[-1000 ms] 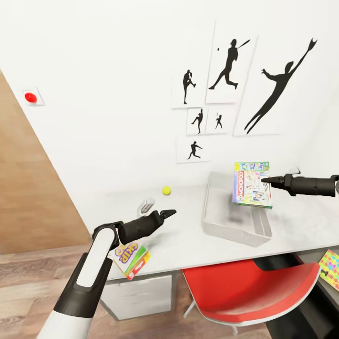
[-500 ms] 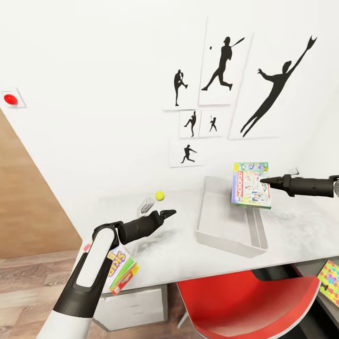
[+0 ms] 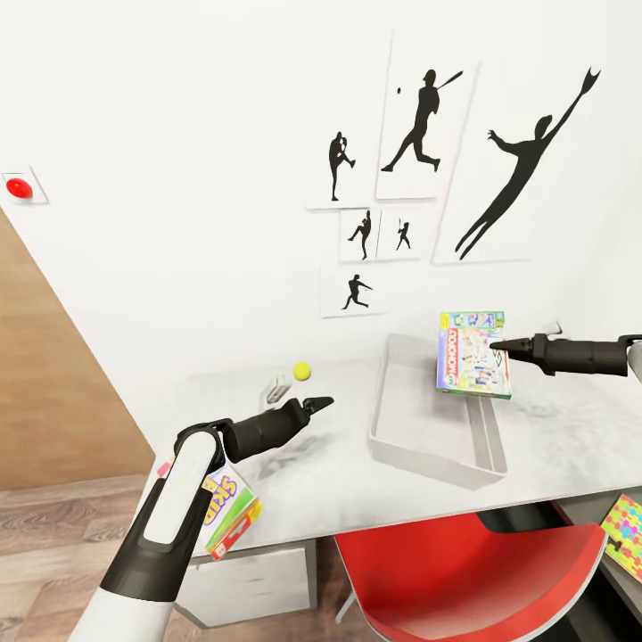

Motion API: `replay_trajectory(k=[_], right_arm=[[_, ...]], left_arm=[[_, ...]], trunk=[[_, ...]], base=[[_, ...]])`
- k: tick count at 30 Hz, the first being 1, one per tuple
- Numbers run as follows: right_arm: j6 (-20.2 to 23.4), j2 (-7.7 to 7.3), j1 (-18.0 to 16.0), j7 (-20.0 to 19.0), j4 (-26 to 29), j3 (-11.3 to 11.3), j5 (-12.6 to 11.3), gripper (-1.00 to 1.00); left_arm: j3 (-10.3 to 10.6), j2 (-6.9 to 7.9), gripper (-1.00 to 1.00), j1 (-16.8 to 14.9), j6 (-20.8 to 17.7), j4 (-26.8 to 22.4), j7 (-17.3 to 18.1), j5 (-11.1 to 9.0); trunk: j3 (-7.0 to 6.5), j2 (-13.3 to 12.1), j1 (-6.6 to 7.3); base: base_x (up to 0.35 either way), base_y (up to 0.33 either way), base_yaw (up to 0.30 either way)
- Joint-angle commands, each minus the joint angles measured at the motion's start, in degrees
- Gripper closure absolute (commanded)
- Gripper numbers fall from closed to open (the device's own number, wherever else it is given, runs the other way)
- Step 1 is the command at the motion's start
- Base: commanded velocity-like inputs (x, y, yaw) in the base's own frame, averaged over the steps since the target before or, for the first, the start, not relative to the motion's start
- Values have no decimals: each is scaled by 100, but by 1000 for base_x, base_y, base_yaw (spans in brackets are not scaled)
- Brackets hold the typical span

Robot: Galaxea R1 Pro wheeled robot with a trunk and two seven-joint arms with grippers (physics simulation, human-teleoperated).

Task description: Put all the toys in the child's room - the three board games (two on the bed and one on the table), the two jigsaw puzzles on the table, and the tennis ball on the table - inside the toy box on the table in the child's room.

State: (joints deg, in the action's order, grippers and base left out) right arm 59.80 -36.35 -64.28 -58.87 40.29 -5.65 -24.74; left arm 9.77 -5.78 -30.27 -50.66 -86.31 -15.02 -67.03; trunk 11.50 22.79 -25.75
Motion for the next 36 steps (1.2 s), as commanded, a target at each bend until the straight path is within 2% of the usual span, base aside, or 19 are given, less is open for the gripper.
replay_trajectory(k=[1, 20, 36], right_arm=[[20, -6, -8, -28, -4, -22, -8, 100], [20, -11, -3, -19, -54, -24, -4, 100], [20, -22, 12, -24, -56, -16, -4, 100]], left_arm=[[-2, -2, -100, -5, -14, -10, -58, -61], [5, 21, -100, 5, -20, -35, -47, -64], [10, 27, -100, 12, -21, -26, -52, -64]], trunk=[[12, 13, -4], [12, 13, -4], [12, 13, -4]], base=[[1, -1, 0], [10, -20, 0], [183, -173, 0]])
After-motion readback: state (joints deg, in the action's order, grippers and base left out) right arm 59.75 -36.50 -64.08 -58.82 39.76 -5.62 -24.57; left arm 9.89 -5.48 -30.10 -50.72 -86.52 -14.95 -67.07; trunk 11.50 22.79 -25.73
